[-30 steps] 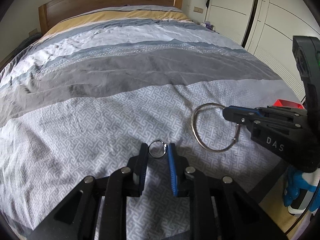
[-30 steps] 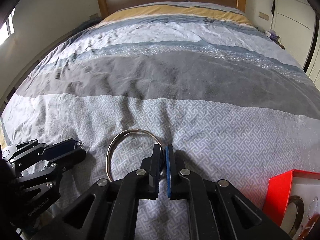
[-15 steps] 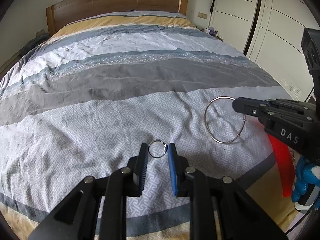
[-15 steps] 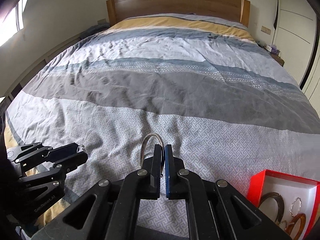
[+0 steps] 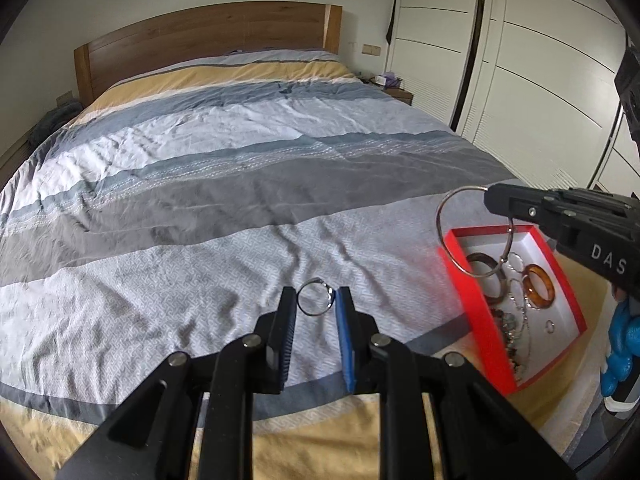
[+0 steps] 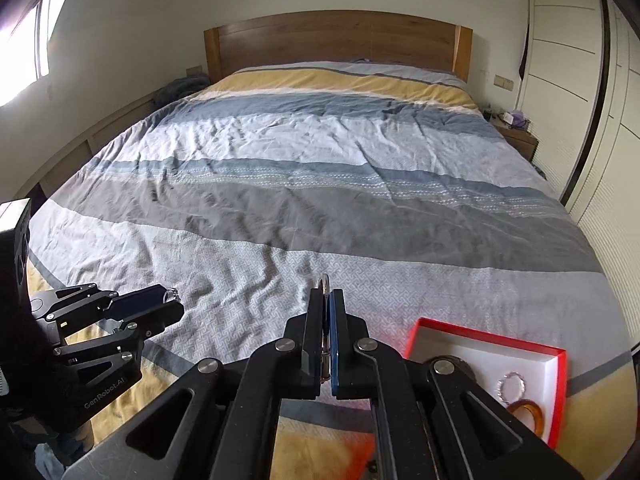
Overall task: Organize jewelry
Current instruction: 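Carry the ring into the box with the left tool while the right tool carries the bangle over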
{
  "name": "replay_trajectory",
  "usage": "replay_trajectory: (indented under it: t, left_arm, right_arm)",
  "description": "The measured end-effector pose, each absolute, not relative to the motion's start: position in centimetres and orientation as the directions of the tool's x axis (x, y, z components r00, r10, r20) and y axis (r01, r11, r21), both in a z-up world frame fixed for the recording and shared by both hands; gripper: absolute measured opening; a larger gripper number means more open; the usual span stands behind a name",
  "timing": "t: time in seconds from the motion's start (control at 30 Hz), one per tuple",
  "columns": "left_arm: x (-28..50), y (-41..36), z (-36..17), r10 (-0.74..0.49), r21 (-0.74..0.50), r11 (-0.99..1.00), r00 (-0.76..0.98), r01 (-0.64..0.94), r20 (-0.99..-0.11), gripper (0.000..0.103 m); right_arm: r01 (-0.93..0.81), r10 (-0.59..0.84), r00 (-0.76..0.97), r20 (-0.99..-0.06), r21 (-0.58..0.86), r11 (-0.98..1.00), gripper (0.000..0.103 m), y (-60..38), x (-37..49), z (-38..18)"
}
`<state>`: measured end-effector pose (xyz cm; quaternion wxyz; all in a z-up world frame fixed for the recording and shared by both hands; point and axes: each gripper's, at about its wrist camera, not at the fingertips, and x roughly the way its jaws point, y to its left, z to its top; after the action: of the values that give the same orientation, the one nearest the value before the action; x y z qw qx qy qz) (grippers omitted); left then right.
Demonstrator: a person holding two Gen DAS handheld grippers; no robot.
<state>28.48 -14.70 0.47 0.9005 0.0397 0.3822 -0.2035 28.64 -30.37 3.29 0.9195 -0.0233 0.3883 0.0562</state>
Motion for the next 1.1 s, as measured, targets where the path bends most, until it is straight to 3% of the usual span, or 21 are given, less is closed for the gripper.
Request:
replay_trajectory:
  t: [0.33, 1.1]
  left_arm:
    - [23.7, -22.9, 1.3, -0.44, -0.111, 0.846, 0.567, 0.521, -0.697, 0.018]
    - [19.6, -34.6, -5.1, -0.461, -0.113, 0.759, 0.407, 0.642, -0.788, 0.018]
  right_arm:
    - [-0.045, 0.003, 0.688, -0.725, -0.038, 0.998, 0.003, -37.4, 22.1, 5.2]
    - [0.134, -0.007, 0.586, -0.811, 0.088, 0.987, 0.003, -48.2, 15.9, -3.1]
